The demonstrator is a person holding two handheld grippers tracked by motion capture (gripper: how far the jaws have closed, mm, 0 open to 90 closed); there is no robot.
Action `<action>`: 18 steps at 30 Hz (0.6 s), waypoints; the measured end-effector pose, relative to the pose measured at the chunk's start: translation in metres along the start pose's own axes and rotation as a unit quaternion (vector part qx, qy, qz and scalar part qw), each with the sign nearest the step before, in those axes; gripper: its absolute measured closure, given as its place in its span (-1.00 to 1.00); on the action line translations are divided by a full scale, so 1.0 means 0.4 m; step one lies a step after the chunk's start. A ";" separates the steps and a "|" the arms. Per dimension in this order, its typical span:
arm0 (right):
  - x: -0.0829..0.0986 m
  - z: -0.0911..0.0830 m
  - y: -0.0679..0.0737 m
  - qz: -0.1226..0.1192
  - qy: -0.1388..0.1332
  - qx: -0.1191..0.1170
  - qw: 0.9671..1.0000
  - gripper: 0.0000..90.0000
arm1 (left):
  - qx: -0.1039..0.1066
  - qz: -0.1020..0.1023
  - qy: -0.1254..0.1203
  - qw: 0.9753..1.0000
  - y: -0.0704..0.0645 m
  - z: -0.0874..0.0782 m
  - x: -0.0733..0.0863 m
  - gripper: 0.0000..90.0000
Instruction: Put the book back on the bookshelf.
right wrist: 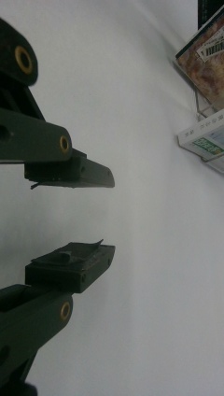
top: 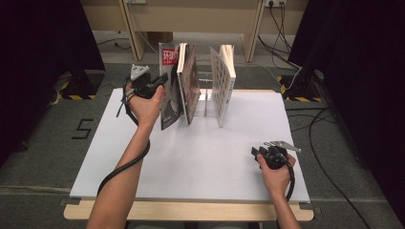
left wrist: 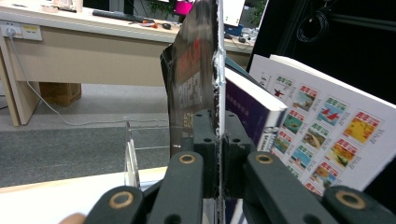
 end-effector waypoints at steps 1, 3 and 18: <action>0.000 0.000 -0.001 -0.002 0.000 0.001 1.000 0.35 | -0.004 -0.001 -0.002 1.000 0.002 0.005 0.000 0.92; 0.001 0.001 0.000 0.002 0.004 -0.001 1.000 0.35 | -0.009 -0.001 -0.008 1.000 0.006 0.017 0.002 0.92; 0.003 0.006 -0.004 -0.004 0.003 -0.002 1.000 0.36 | -0.045 0.048 -0.054 0.996 0.023 0.053 0.042 0.92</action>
Point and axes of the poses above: each handheld gripper's, and its own axes: z roughly forward along the jaws, x roughly out of its underside, y roughly to its left, the point moved 2 cm from there along z, roughly forward along the jaws, and after that the axes turned 14 degrees about -x, right-handed, at the moved point
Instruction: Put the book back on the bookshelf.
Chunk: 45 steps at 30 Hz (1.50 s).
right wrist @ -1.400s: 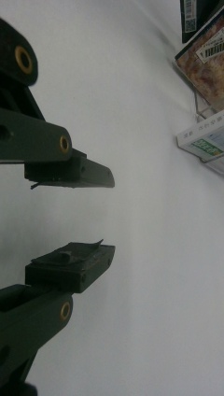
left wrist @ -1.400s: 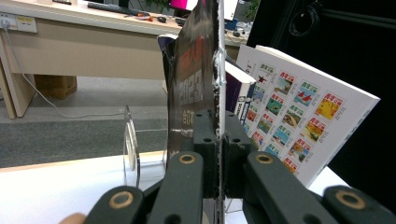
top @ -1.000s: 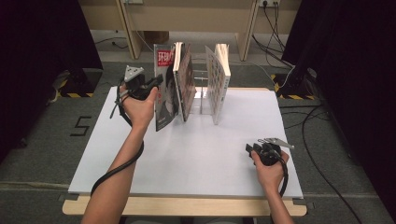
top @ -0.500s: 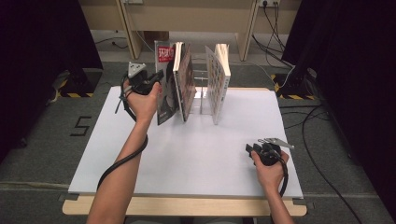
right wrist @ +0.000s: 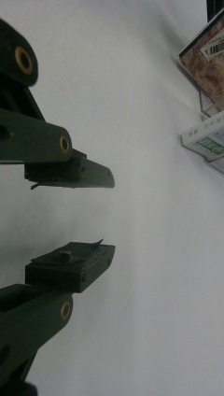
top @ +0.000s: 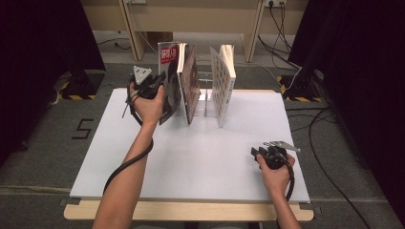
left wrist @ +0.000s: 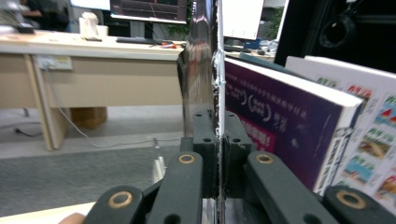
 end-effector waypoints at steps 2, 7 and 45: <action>0.000 -0.001 0.001 -0.002 0.002 0.000 1.000 0.36 | -0.007 0.012 -0.007 1.000 0.005 -0.007 0.005 0.92; 0.000 0.000 0.004 -0.003 0.003 0.000 1.000 0.36 | -0.019 0.040 -0.021 0.999 0.020 -0.028 0.023 0.91; 0.001 0.005 0.023 -0.010 0.006 -0.001 1.000 0.36 | -0.020 0.050 0.014 0.998 0.101 -0.205 0.196 0.84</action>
Point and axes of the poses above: each handheld gripper's, and its own axes: z roughly forward along the jaws, x roughly out of its underside, y roughly to its left, the point moved 2 cm from there along z, roughly forward along the jaws, and after that the axes turned 14 degrees about -x, right-handed, at the moved point
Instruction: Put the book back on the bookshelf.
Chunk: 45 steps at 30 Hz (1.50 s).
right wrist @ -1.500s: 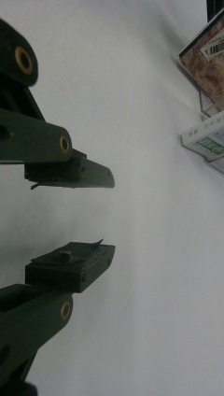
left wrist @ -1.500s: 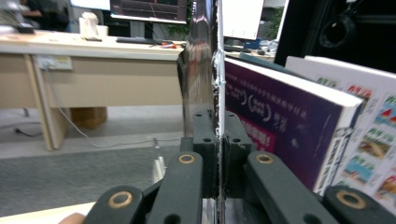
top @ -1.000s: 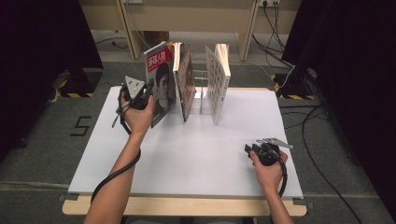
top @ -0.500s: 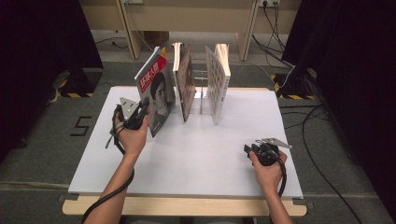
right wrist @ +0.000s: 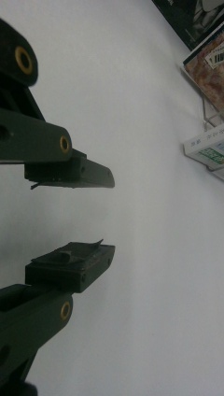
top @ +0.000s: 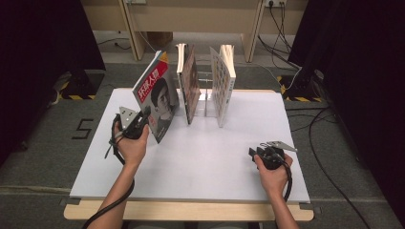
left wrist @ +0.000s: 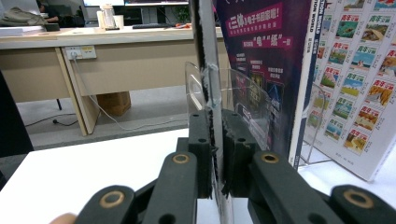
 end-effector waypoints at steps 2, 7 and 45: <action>0.000 0.000 -0.002 -0.001 -0.001 0.000 1.000 0.36 | 0.001 -0.001 0.001 1.000 0.001 0.001 -0.001 0.82; 0.000 -0.001 -0.003 -0.002 0.000 0.000 1.000 0.36 | 0.002 -0.010 0.000 1.000 0.009 0.002 -0.007 0.75; 0.002 0.001 -0.008 0.006 0.007 -0.002 1.000 0.34 | 0.040 -0.026 0.016 0.999 0.018 0.062 -0.186 0.75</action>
Point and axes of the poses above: each handheld gripper's, and its own axes: z roughly forward along the jaws, x roughly out of its underside, y roughly to its left, the point moved 2 cm from there along z, roughly forward along the jaws, and after that the axes turned 14 degrees about -x, right-handed, at the moved point
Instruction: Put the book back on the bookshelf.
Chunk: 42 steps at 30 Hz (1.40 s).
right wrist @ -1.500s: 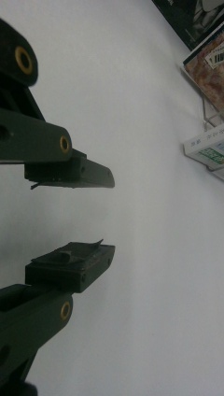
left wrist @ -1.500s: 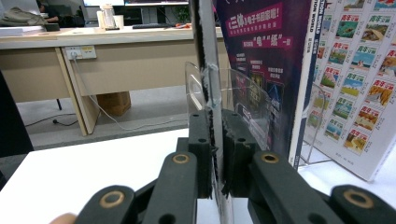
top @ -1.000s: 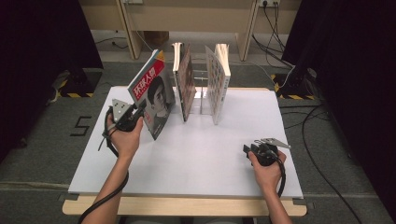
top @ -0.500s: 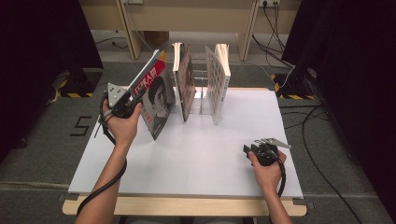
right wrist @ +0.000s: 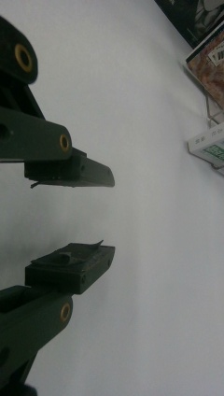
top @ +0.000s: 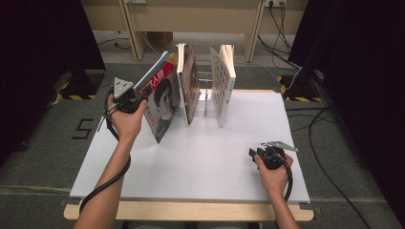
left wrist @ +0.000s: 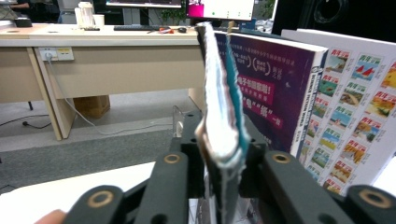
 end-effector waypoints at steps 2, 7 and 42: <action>0.000 0.000 0.001 0.003 0.000 -0.001 1.000 0.34 | 0.001 0.000 0.003 1.000 0.001 0.001 0.001 0.78; 0.001 0.001 0.001 0.002 0.000 0.000 1.000 0.34 | 0.007 -0.003 0.012 1.000 -0.001 -0.002 -0.003 0.90; -0.001 -0.005 -0.003 0.006 -0.003 0.000 1.000 0.34 | 0.002 -0.015 -0.014 1.000 -0.032 0.012 -0.023 0.92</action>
Point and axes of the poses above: each handheld gripper's, and its own axes: z roughly forward along the jaws, x roughly out of its underside, y roughly to its left, the point moved 2 cm from there along z, roughly forward along the jaws, and after that the axes turned 14 degrees about -x, right-handed, at the moved point
